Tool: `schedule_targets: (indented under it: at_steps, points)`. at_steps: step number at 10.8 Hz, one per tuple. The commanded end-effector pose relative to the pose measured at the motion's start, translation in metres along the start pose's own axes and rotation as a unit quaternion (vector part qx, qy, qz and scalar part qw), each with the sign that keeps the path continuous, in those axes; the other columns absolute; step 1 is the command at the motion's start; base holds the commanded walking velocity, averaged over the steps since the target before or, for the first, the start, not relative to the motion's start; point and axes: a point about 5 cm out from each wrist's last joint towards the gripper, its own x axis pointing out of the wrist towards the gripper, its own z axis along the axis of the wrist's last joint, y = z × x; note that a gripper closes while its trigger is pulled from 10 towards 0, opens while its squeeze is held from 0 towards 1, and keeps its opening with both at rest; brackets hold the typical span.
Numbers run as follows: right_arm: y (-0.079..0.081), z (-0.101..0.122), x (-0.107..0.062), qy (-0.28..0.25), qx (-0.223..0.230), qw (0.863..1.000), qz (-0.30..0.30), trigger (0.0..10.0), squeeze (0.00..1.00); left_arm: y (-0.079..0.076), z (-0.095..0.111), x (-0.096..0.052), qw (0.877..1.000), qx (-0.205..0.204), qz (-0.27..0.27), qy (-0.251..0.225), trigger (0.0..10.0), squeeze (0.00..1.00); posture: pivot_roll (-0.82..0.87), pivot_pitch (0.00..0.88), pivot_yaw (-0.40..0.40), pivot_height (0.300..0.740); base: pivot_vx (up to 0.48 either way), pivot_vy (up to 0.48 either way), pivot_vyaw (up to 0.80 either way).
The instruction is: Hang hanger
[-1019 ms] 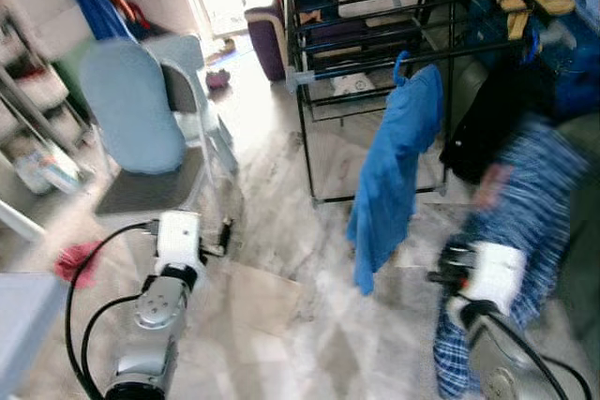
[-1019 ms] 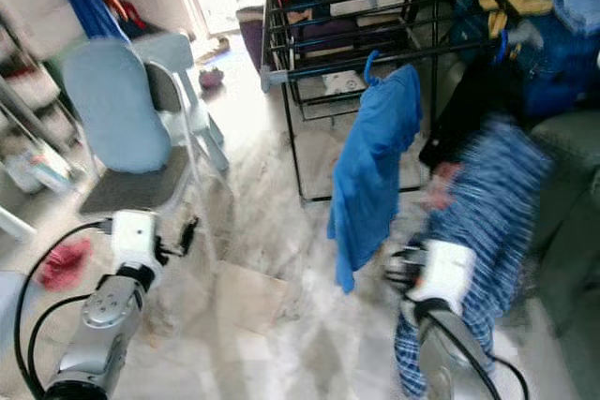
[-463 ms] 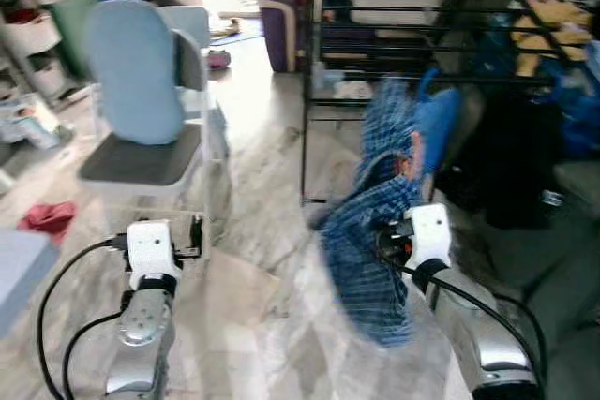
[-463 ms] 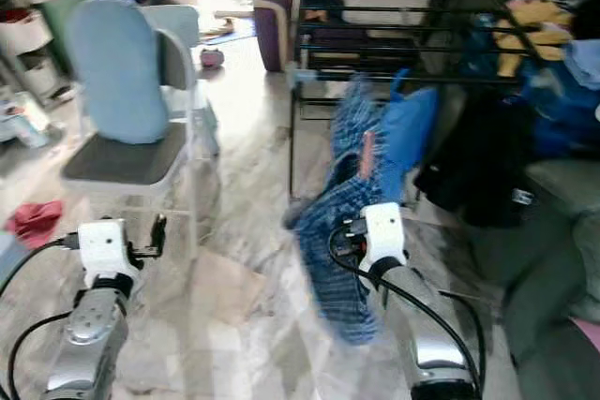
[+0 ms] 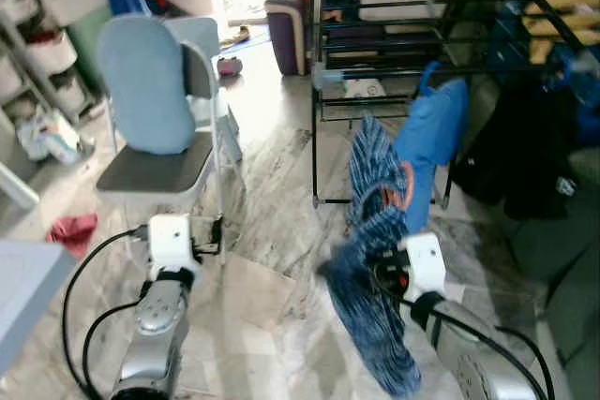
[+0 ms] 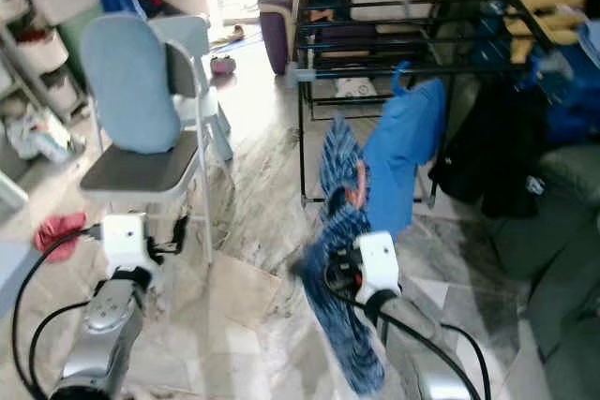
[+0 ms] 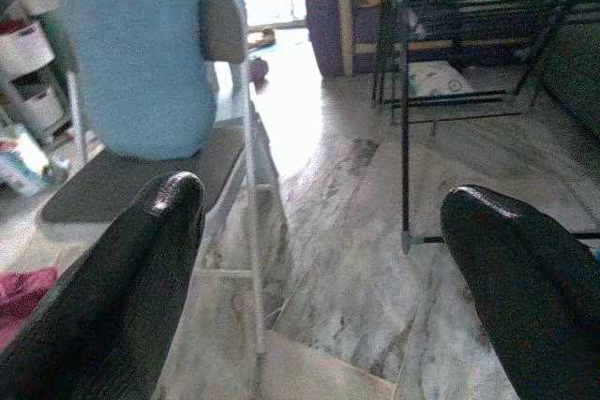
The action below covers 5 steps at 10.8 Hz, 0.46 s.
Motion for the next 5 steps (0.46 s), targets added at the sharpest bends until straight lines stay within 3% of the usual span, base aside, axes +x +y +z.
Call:
schedule_targets:
  at_steps: [1, 2, 5]
  points:
    - [0.0027, 0.0058, 0.0016, -0.013, -0.002, 1.000, -0.001, 10.0, 0.00, 0.0012, 0.0009, 0.0029, 1.000, 0.000, -0.008, 0.004, 10.0, 0.00, -0.21, 0.000, 0.124, 0.740, 0.000, 0.000, 0.00]
    - [-0.0003, 0.0039, 0.0027, -0.007, 0.019, 1.000, -0.023, 10.0, 0.00, 0.0002, 0.0038, 0.0071, 1.000, -0.002, -0.011, 0.004, 10.0, 0.00, -0.21, 0.000, 0.141, 0.740, 0.000, 0.000, 0.00]
    - [0.0065, 0.0030, 0.0046, -0.003, 0.021, 0.999, -0.025, 10.0, 0.00, -0.0041, 0.0035, 0.0093, 0.999, -0.007, -0.031, 0.015, 10.0, 0.00, -0.22, 0.000, 0.160, 0.740, 0.000, 0.395, 0.00]
